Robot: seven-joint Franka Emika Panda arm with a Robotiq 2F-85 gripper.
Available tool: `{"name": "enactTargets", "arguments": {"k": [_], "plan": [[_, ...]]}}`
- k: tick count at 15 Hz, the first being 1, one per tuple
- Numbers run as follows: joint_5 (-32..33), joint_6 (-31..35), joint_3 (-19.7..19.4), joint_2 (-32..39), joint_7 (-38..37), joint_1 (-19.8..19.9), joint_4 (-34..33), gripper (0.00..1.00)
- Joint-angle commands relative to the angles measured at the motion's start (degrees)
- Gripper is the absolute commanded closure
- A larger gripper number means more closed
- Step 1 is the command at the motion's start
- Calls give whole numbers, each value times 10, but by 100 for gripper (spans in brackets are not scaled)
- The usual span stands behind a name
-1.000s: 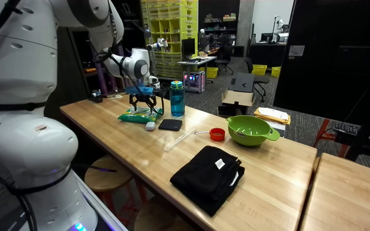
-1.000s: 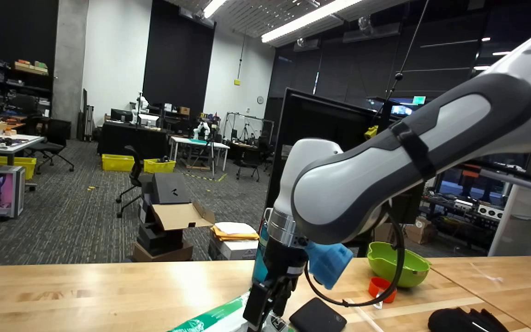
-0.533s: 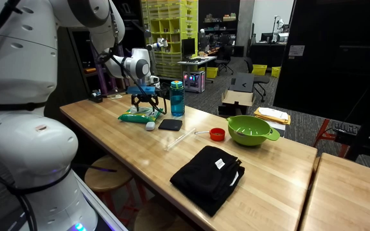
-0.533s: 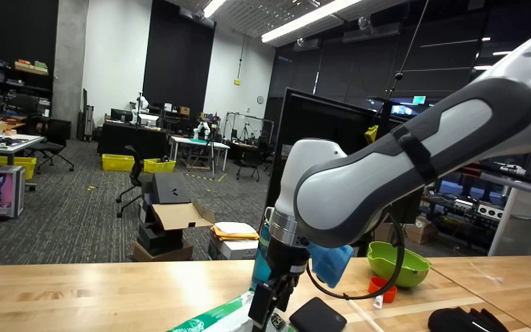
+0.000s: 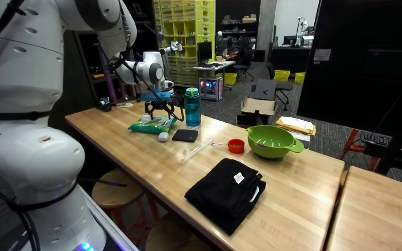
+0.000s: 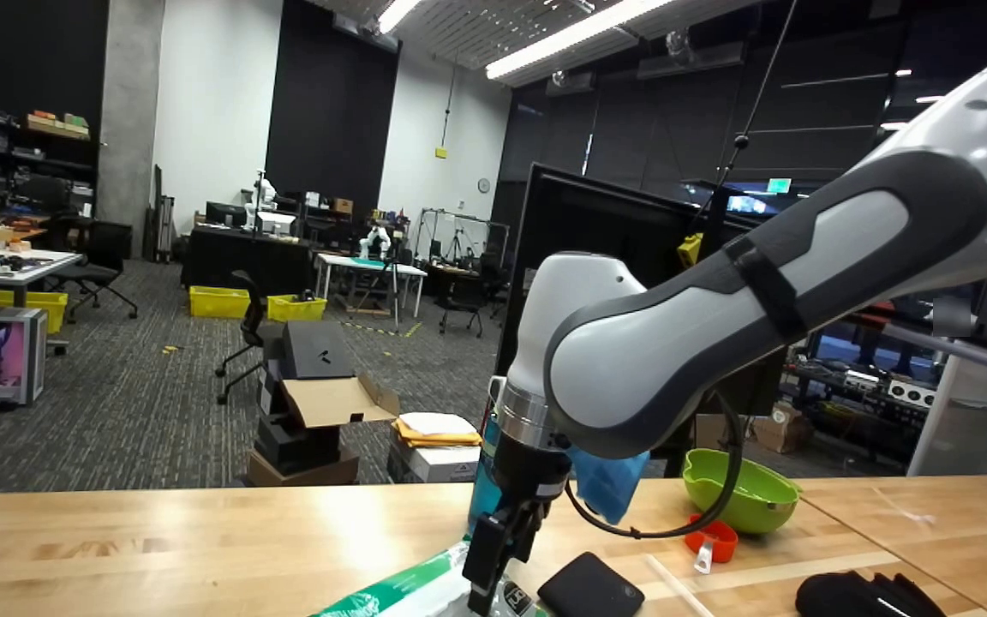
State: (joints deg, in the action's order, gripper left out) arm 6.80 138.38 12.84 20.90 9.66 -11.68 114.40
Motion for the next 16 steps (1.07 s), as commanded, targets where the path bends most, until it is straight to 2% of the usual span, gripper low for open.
{"name": "enactTargets", "arguments": {"k": [1,16], "plan": [[21,7,-9,11,4,-9,-16,0],[56,9,-12,38,18,-20,-68,0]]}}
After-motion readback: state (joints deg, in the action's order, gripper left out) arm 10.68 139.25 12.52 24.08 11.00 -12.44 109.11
